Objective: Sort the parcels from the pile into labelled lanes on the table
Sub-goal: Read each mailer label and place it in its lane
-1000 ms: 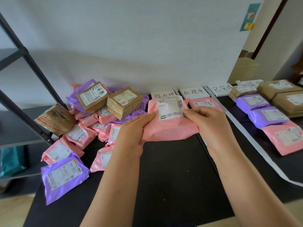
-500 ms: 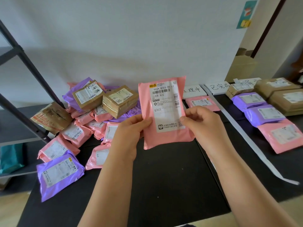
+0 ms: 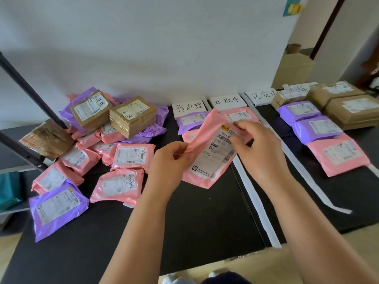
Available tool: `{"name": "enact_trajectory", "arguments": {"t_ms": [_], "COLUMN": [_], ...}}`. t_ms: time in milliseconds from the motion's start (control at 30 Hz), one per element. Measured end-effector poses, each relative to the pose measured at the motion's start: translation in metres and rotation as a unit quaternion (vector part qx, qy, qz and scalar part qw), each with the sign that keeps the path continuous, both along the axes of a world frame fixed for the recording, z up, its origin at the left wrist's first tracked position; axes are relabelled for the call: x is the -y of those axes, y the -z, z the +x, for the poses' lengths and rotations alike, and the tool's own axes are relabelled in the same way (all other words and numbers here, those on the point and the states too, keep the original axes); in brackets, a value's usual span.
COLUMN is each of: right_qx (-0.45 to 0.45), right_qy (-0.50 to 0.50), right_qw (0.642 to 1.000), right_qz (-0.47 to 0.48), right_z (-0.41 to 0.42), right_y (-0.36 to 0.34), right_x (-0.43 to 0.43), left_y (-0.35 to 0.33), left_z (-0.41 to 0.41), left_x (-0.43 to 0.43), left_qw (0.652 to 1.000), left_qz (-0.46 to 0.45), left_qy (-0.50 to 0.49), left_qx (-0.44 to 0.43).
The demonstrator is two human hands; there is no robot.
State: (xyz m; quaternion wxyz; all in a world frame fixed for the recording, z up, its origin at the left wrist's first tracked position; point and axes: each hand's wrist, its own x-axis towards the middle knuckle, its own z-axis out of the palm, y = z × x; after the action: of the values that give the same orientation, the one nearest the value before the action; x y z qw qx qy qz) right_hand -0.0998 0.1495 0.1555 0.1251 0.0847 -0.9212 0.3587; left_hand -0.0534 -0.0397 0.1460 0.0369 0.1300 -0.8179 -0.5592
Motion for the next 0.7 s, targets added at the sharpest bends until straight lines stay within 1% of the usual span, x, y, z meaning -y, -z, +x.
{"name": "enact_trajectory", "arguments": {"t_ms": [100, 200, 367, 433, 533, 600, 700], "right_qx": [0.009, 0.039, 0.141, 0.161, 0.173, 0.175, 0.187], "right_qy": [0.009, 0.017, 0.032, 0.048, 0.089, 0.125, 0.177], "right_qw": [1.000, 0.999, 0.986, 0.978, 0.969, 0.961, 0.946], "right_qz": [-0.003, -0.015, -0.084, -0.120, -0.153, -0.175, -0.194], "right_z": [0.003, 0.002, 0.003, 0.004, 0.003, 0.001, -0.008], "right_y": [0.003, 0.002, 0.007, 0.013, 0.027, 0.035, 0.046], "right_x": [-0.011, -0.018, -0.025, -0.025, -0.032, -0.043, -0.062], "left_y": [-0.001, 0.001, 0.012, 0.021, 0.038, 0.046, 0.056], "left_z": [-0.002, -0.010, -0.028, -0.035, -0.044, -0.045, -0.052], "left_x": [-0.007, -0.009, -0.009, -0.010, -0.019, -0.027, -0.041], "left_qw": [1.000, 0.999, 0.998, 0.997, 0.991, 0.992, 0.996], "left_qz": [-0.018, -0.027, -0.060, -0.054, -0.102, -0.098, -0.053], "left_qy": [0.002, -0.008, -0.003, -0.022, -0.056, -0.073, -0.074], "left_qx": [-0.012, -0.019, -0.030, -0.041, -0.065, -0.044, 0.025]}}
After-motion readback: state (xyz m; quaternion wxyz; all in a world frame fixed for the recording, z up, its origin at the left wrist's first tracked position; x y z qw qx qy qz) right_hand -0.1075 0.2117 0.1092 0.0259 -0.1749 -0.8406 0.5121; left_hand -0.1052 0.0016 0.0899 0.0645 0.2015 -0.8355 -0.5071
